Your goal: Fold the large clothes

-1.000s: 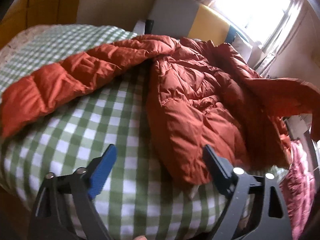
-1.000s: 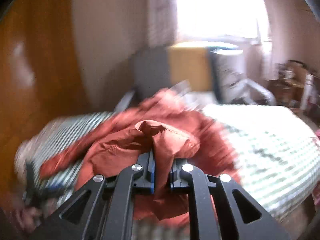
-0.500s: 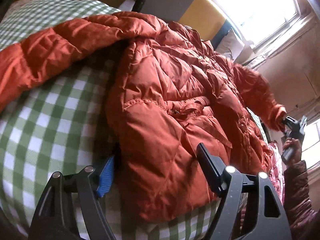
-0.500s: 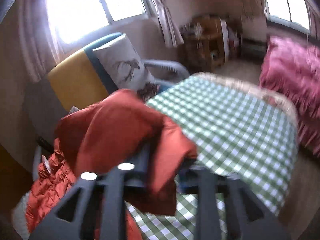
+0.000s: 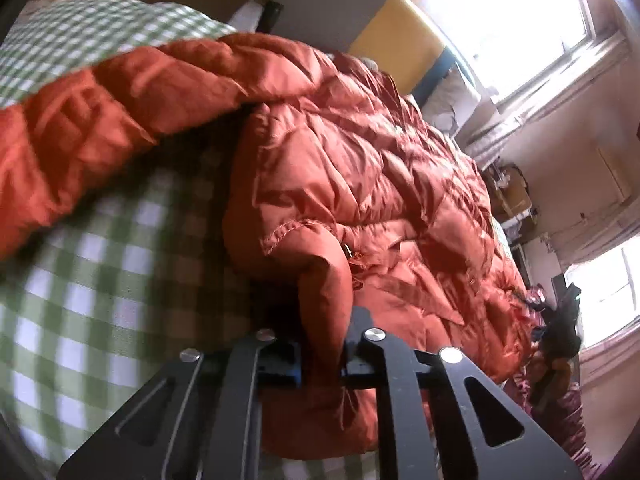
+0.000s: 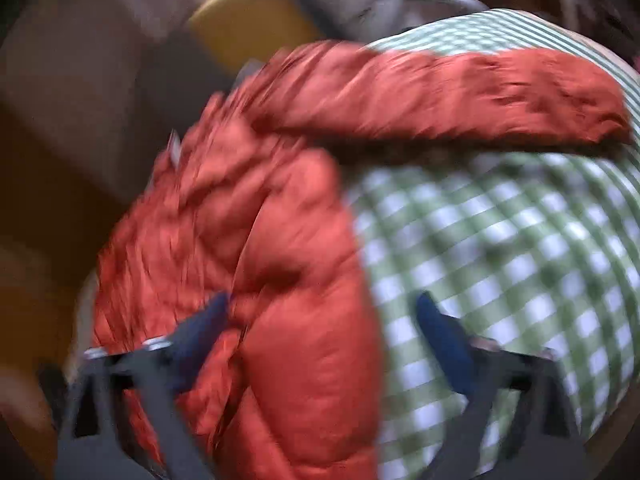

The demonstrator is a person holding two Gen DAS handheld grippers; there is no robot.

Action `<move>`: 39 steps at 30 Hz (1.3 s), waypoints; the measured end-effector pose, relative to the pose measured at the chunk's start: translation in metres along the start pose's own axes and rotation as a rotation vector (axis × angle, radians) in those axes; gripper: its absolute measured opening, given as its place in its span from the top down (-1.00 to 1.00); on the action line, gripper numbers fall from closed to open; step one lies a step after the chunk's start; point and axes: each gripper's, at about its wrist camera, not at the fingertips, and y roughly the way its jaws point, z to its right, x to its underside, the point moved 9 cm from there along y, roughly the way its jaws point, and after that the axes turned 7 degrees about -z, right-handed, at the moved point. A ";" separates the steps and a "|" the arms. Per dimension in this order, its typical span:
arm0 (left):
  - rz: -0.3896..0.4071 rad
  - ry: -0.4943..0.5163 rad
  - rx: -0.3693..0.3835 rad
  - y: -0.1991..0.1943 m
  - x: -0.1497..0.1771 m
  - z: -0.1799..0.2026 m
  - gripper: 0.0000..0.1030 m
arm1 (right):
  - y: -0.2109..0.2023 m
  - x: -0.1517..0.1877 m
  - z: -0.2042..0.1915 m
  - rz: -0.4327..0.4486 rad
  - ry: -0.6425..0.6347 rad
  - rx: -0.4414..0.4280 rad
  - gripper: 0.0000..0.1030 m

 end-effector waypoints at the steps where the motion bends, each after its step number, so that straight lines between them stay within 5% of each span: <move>1: 0.013 0.003 -0.004 -0.011 -0.001 -0.005 0.84 | 0.005 0.003 -0.005 -0.017 -0.028 0.030 0.09; 4: 0.050 0.009 -0.024 -0.040 -0.002 -0.019 0.90 | 0.004 0.020 -0.040 -0.036 -0.099 0.018 0.57; 6: 0.074 0.008 -0.037 -0.062 0.000 -0.030 0.92 | -0.002 0.030 -0.052 -0.038 -0.129 -0.011 0.67; 13: 0.085 -0.027 -0.138 -0.124 0.051 -0.079 0.93 | -0.023 0.115 -0.110 -0.083 -0.308 -0.061 0.75; 17: 0.037 -0.039 -0.140 -0.118 0.089 -0.081 0.93 | -0.031 0.155 -0.091 -0.076 -0.333 0.057 0.76; 21: 0.044 -0.004 -0.232 -0.104 0.089 -0.074 0.92 | -0.032 0.156 -0.088 -0.078 -0.357 0.160 0.74; 24: 0.049 -0.007 -0.241 -0.109 0.083 -0.078 0.74 | -0.034 0.152 -0.106 -0.071 -0.414 0.244 0.51; 25: 0.068 -0.030 -0.233 -0.118 0.079 -0.081 0.47 | -0.030 0.142 -0.107 -0.064 -0.418 0.258 0.23; 26: 0.094 -0.055 -0.225 -0.130 0.076 -0.089 -0.01 | -0.034 0.136 -0.112 -0.032 -0.425 0.272 0.07; 28: 0.202 -0.152 -0.260 -0.163 0.072 -0.114 -0.52 | -0.044 0.124 -0.126 0.047 -0.449 0.282 -0.37; 34: 0.368 -0.455 -0.470 -0.237 0.048 -0.226 -0.63 | -0.030 0.122 -0.204 0.131 -0.555 0.174 -0.55; 39: 0.405 -0.635 -0.413 -0.244 0.032 -0.291 -0.69 | 0.017 0.143 -0.275 0.053 -0.611 0.017 -0.55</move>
